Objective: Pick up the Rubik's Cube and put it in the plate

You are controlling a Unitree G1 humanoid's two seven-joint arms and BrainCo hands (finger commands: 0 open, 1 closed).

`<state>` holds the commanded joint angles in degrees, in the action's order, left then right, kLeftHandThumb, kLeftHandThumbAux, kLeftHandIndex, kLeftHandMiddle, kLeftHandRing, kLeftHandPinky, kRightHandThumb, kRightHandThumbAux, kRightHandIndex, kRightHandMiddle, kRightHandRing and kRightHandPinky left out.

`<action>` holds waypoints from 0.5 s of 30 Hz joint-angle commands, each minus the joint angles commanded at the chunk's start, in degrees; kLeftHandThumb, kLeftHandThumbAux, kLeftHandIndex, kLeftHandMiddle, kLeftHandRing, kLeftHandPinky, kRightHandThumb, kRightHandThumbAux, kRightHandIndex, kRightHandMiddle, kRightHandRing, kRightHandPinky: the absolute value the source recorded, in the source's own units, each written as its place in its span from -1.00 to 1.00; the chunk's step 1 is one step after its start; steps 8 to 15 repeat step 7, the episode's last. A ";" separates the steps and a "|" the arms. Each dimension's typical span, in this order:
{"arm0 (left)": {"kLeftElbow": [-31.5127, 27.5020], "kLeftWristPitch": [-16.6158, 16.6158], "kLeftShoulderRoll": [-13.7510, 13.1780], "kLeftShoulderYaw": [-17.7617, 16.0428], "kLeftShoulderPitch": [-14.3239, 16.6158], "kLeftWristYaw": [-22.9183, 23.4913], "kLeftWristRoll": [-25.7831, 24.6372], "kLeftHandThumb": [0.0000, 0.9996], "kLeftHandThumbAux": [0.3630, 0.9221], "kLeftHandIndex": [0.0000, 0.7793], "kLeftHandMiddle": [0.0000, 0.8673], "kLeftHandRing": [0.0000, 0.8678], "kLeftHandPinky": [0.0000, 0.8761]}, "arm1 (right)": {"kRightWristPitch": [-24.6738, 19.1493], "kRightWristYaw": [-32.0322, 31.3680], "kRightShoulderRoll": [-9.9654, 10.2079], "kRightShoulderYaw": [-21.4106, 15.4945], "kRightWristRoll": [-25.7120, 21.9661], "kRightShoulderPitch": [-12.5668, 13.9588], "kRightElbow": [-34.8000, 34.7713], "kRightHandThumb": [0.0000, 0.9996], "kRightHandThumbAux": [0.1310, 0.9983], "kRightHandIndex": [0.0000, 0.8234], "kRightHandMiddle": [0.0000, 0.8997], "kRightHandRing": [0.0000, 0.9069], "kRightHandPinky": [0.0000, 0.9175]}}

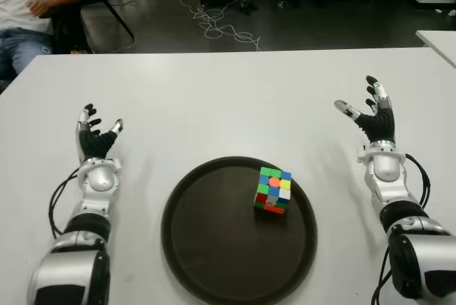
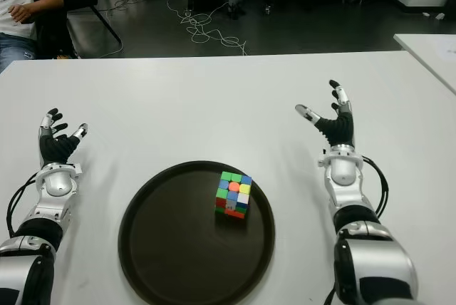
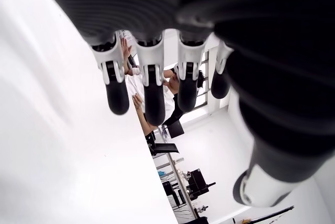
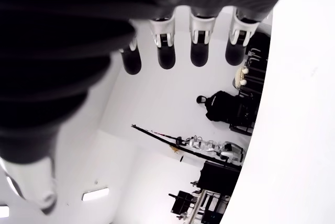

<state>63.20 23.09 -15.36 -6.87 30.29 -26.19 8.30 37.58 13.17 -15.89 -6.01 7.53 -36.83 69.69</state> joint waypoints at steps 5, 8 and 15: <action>0.12 -0.35 -0.10 -0.11 0.19 -0.12 -0.10 -0.12 0.31 -0.73 -0.65 -0.62 -0.55 | 0.40 1.40 -0.27 1.03 1.64 -0.14 0.29 -1.00 0.09 -1.00 -1.00 -1.00 -1.00; 0.21 -0.38 -0.13 -0.15 0.28 -0.14 -0.15 -0.12 0.31 -0.73 -0.65 -0.62 -0.54 | 0.53 1.71 -0.36 1.28 2.00 -0.24 0.46 -1.00 0.07 -1.00 -1.00 -1.00 -1.00; 0.21 -0.38 -0.13 -0.15 0.28 -0.14 -0.15 -0.12 0.31 -0.73 -0.65 -0.62 -0.54 | 0.53 1.71 -0.36 1.28 2.00 -0.24 0.46 -1.00 0.07 -1.00 -1.00 -1.00 -1.00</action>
